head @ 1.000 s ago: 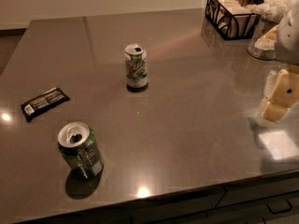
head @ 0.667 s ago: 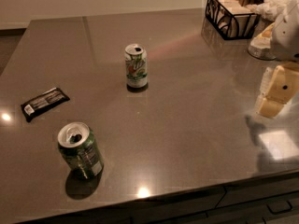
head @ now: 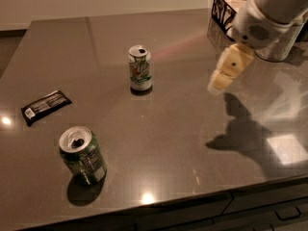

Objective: Move 7up can near green can

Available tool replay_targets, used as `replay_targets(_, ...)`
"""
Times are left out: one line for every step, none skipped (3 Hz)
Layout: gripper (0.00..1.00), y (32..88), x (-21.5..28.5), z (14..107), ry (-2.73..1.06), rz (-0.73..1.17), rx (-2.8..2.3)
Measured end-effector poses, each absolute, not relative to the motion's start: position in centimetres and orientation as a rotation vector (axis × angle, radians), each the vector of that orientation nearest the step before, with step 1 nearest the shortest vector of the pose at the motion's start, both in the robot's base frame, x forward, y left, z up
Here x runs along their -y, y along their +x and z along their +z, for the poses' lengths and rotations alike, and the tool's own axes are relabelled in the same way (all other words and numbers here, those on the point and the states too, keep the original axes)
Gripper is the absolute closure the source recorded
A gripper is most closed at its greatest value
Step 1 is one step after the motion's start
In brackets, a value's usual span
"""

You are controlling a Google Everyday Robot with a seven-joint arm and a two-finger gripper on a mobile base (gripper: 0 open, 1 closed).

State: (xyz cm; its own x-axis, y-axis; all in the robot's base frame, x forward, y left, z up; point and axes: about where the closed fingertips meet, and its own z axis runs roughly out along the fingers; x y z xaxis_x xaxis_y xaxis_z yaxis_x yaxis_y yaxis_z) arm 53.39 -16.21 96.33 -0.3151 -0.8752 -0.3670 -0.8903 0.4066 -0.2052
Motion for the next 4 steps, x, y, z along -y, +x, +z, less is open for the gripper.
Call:
replay_targets(0.00, 57.2, 12.2, 95.1, -1.423, 0.140, -2.227)
replay_targets(0.00, 60.1, 7.4, 93.9, -1.390, 0.226, -2.173)
replay_targets(0.00, 61.9, 3.2, 92.6, -1.385, 0.293, -2.123)
replay_targets(0.00, 63.1, 0.1, 91.6, -1.380, 0.337, -2.083)
